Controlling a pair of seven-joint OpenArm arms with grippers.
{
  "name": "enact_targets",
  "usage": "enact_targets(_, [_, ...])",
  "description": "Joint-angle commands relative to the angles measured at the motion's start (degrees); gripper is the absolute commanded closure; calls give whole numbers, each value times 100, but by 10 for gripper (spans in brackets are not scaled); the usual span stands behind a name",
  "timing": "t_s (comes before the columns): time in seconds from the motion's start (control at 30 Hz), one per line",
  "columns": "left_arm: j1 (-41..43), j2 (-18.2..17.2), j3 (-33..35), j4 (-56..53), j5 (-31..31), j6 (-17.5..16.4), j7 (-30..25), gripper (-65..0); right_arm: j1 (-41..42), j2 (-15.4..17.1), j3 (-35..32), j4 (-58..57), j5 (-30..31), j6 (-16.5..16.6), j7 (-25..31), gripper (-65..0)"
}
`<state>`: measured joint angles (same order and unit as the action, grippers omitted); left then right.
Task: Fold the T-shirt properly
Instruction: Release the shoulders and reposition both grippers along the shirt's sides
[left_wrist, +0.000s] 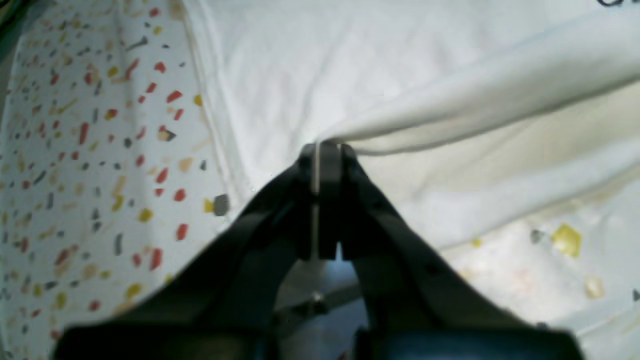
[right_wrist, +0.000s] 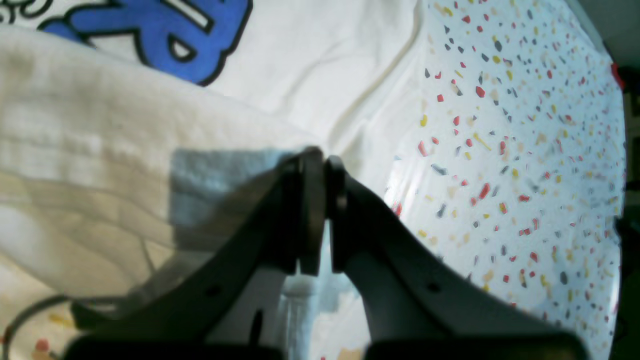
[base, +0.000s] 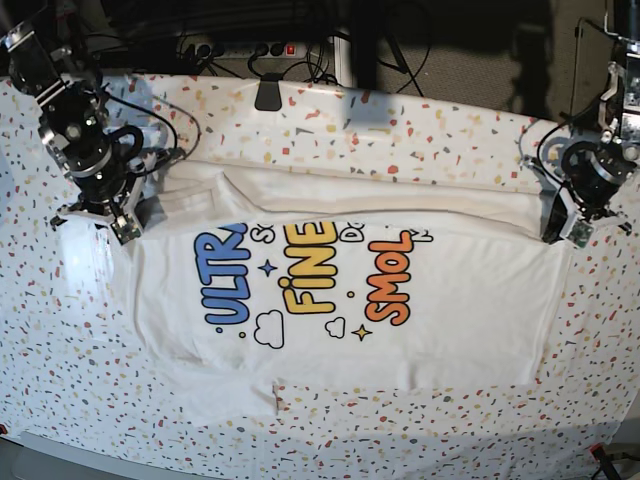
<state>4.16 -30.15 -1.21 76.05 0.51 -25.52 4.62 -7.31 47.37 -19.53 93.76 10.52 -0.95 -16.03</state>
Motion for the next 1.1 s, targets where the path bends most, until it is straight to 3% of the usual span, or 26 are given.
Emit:
enact_targets(0.0, [-168,-98,22,17,-48,39,-164,0,179,98,70,11,37,-42,151,0])
enact_targets(0.2, [-507,-98,181,-295,-46,46,-125,0,573,70,-164,-442,175,81,170,0])
enact_targets(0.53, [-737,-98,181,-520,264,48,-125,0,1552,11,-1523,-1314,-7,-11,166,0])
enact_targets(0.77, [-737,-101,179,-520,313,63,-83,-1,1812,-203,-1611,-1602,-131,-48,151,0])
enact_targets(0.8, [-737,-101,179,-520,310,66,-79,-88,1812,-201,-1611,-1602,-267,-50,149,0])
enact_targets(0.83, [-739,-101,179,-520,310,66,-81,-171,1814,-197,-1606,-1602,-356,-72,146,-25])
enact_targets(0.9, [-756,-101,179,-518,280,208,-9,-257,1845,-197,-1563,-1600,-455,-229,136,-179])
enact_targets(0.97, [-824,-103,179,-518,109,452,413,-256,1902,-195,-1510,-1596,-455,-450,61,-257])
enact_targets(1.07, [-962,-133,179,-507,-61,468,960,-247,1939,-177,-1394,-1554,-455,-651,13,-261])
